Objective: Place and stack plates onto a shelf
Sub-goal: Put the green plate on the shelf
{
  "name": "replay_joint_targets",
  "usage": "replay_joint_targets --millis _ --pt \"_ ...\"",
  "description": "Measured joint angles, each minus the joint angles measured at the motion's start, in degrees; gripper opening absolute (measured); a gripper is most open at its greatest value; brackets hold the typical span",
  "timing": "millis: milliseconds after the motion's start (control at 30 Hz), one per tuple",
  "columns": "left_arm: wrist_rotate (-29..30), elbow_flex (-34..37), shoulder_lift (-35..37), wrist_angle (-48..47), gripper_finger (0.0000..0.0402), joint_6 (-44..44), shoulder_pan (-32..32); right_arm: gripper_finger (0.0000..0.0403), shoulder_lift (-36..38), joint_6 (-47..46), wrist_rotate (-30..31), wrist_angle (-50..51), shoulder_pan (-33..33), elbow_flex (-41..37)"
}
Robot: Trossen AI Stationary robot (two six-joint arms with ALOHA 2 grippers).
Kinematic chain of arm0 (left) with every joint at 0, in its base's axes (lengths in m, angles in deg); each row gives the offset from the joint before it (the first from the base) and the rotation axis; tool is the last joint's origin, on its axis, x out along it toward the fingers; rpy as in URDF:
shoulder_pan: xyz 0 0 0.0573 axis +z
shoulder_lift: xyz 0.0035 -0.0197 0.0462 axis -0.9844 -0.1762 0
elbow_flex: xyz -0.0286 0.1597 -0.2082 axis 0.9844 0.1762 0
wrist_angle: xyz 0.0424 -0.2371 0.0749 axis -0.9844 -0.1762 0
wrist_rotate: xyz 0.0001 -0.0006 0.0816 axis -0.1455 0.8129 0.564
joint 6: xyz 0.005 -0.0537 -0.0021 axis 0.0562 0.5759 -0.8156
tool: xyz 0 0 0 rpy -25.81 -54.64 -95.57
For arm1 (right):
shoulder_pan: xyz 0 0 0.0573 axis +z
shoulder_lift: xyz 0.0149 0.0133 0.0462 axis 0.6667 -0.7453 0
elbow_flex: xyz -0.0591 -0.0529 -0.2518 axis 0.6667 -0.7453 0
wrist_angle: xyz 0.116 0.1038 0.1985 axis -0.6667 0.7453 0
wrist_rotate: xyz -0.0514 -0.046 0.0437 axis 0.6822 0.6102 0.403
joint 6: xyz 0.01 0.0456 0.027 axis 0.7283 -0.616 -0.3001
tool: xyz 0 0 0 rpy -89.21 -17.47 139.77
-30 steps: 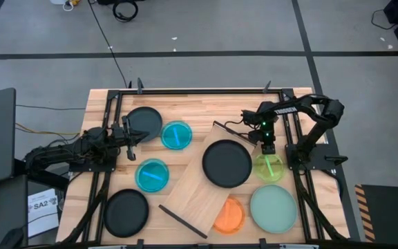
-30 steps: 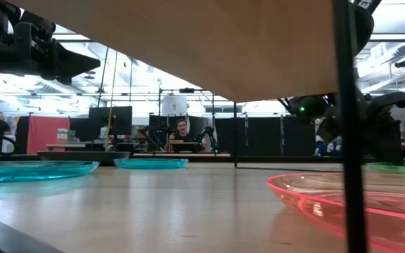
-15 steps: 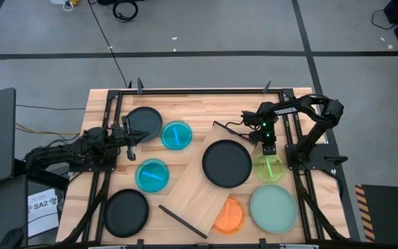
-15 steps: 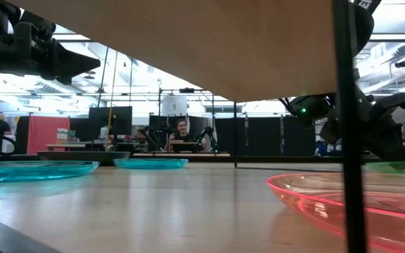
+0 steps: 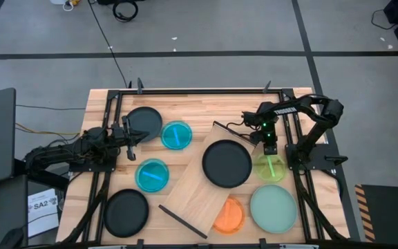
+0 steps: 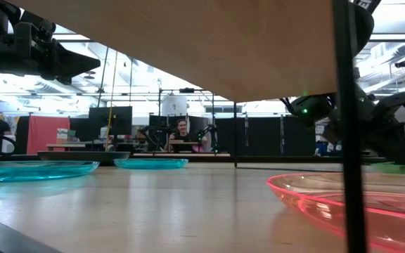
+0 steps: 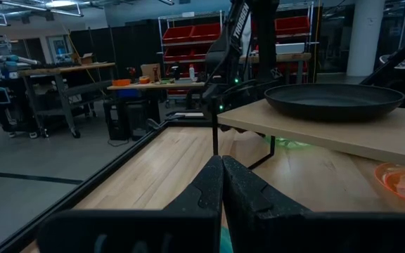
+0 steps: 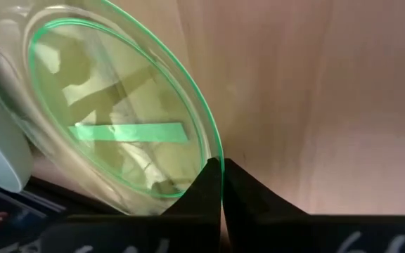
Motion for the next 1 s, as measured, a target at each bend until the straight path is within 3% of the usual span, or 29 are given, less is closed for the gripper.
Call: replay_joint_targets --millis 667,1000 --pt "0.0 0.0 0.0 0.0 0.0011 0.0 0.0 0.0006 0.0 0.5 9.3 9.7 -6.5 13.8" --pt "0.0 0.0 0.0 0.0 0.0011 0.0 0.0 0.0007 0.0 0.5 16.5 14.5 -12.5 25.4"
